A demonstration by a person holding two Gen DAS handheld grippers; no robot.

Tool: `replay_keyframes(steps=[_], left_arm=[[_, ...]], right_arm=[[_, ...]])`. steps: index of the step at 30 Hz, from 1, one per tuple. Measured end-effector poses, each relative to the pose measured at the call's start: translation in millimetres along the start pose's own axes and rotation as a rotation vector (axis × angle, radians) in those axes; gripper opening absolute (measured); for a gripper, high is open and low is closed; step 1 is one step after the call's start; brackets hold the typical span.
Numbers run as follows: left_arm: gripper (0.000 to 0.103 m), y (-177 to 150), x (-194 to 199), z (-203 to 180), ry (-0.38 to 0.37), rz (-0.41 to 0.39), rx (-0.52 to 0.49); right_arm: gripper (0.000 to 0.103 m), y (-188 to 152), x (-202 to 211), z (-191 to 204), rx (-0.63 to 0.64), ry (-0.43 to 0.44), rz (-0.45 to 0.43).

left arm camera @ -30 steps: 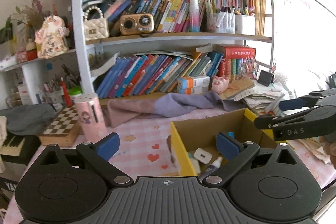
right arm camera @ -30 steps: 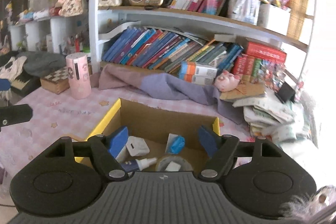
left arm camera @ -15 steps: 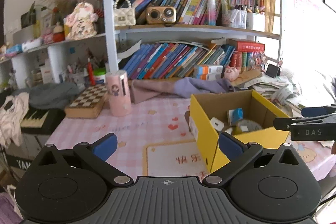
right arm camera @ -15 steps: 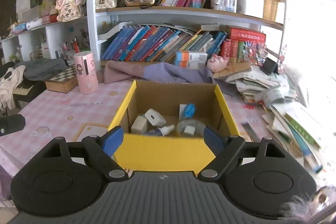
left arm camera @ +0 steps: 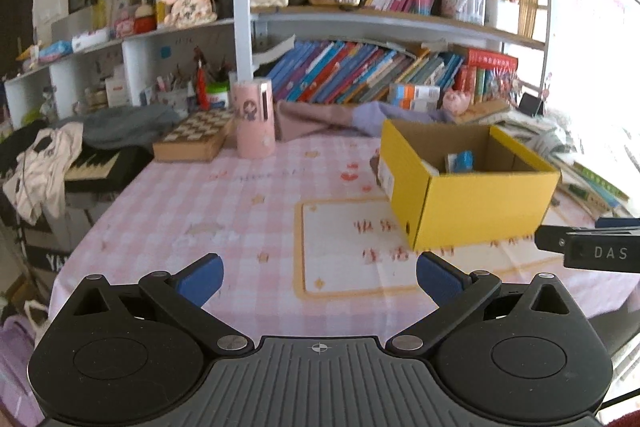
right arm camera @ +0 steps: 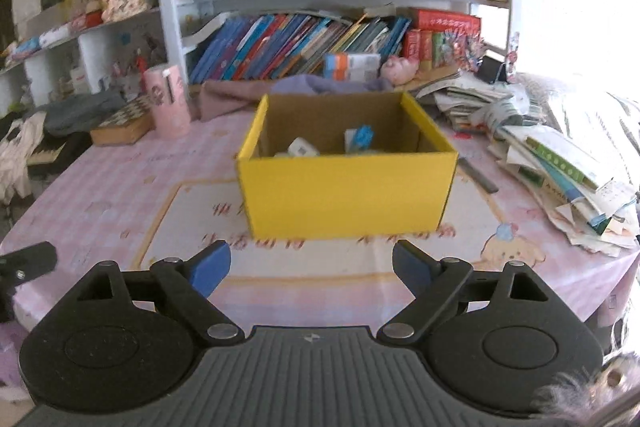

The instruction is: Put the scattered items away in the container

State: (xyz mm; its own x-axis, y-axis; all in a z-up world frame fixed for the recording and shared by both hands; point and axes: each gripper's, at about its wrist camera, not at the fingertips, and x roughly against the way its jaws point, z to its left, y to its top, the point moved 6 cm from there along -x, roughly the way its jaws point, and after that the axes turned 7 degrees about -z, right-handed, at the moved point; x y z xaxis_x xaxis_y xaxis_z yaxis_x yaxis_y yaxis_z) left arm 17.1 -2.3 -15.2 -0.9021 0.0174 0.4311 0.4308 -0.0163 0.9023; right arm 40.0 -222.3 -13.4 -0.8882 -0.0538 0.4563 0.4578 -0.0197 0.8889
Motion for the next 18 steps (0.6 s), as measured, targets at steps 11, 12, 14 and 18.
replay_keyframes(steps=[11,12,14,18], left_arm=[[0.103,-19.3,17.4,0.0,-0.004,0.05,-0.003],[0.103,-20.5,17.4,0.1,-0.004,0.055,0.004],[0.103,-22.5,15.8,0.3,-0.005,0.066,0.016],[0.103,-25.4,13.2,-1.0,-0.007,0.087,0.027]], right_arm=[[0.098,-20.8,9.2,34.7,0.114,0.068,0.074],[0.098,-21.7,9.0,35.9,0.122,0.071,0.079],[0.099,-24.9,9.2,38.5,0.139,0.081,0.093],[0.099,-34.0,11.7,40.6,0.17,0.097,0.112]])
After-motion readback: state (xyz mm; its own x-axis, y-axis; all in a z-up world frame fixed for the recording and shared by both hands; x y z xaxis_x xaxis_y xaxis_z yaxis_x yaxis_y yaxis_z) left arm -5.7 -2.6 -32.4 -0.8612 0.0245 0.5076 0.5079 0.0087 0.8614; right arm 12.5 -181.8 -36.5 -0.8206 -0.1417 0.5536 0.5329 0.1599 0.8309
